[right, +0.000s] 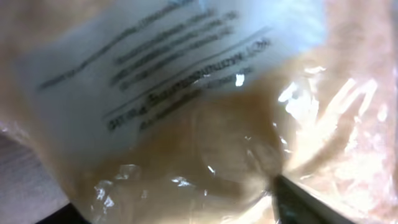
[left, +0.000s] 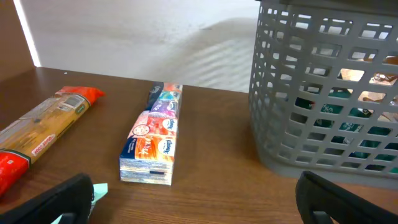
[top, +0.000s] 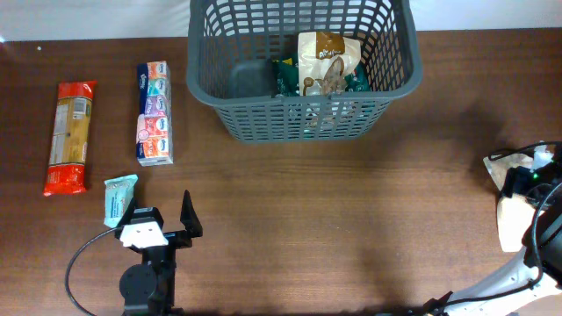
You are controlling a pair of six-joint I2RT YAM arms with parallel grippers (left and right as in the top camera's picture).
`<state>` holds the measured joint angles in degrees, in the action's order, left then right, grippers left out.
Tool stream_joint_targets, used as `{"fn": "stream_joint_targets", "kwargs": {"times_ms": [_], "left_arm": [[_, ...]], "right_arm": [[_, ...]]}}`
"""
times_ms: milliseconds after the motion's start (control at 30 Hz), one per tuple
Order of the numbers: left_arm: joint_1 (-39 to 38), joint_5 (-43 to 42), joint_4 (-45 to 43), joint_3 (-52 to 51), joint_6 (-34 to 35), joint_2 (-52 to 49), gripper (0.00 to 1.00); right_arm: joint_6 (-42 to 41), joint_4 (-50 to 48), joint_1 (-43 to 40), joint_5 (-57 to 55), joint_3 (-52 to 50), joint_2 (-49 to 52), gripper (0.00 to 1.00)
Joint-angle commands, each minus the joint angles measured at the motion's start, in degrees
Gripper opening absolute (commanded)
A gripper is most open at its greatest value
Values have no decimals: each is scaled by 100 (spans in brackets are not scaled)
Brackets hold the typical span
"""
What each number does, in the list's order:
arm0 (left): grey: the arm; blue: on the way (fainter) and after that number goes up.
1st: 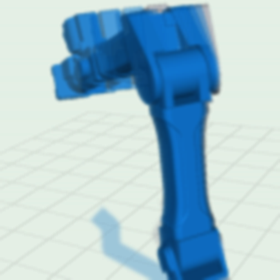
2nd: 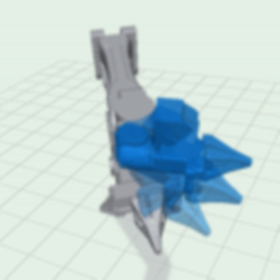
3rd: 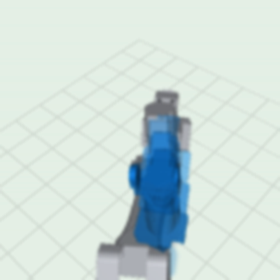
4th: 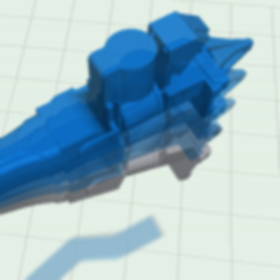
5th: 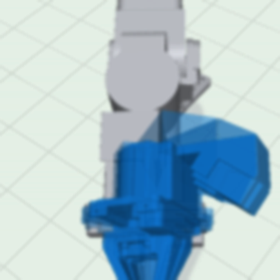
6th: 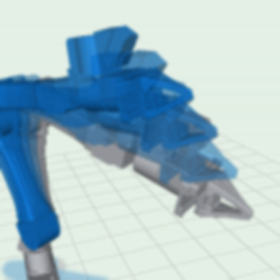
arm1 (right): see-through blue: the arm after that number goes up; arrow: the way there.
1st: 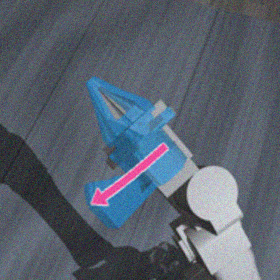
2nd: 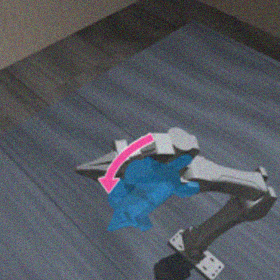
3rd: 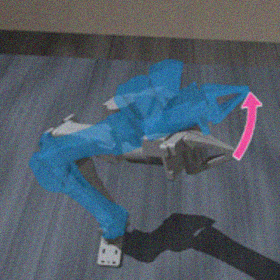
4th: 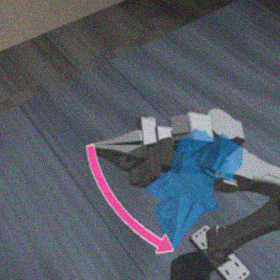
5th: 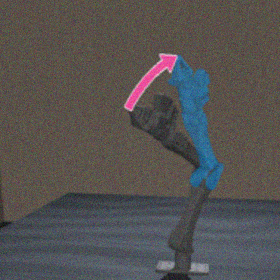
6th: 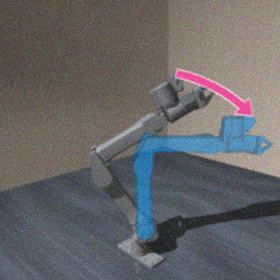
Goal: Pack container
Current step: 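Lower the right gripper and grasp the clear beige pouch, then lift the beige pouch and carry it left over the basket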
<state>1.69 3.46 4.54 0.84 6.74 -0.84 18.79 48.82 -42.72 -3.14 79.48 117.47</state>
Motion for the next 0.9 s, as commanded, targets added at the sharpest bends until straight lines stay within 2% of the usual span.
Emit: {"fn": "stream_joint_targets", "kwargs": {"times_ms": [0,33,233,500,700,867], "left_arm": [[35,44,-11,-33,9,48,99],[35,44,-11,-33,9,48,99],[35,44,-11,-33,9,48,99],[35,44,-11,-33,9,48,99],[35,44,-11,-33,9,48,99],[35,44,-11,-33,9,48,99]], "right_arm": [[-114,-70,-7,313,-302,205,13],[-170,-87,-7,313,-304,205,3],[-323,-125,-7,450,-304,205,3],[-452,-9,-4,1272,-33,203,4],[-498,546,-4,1777,909,203,3],[-625,1137,11,2181,2214,181,4]]}}
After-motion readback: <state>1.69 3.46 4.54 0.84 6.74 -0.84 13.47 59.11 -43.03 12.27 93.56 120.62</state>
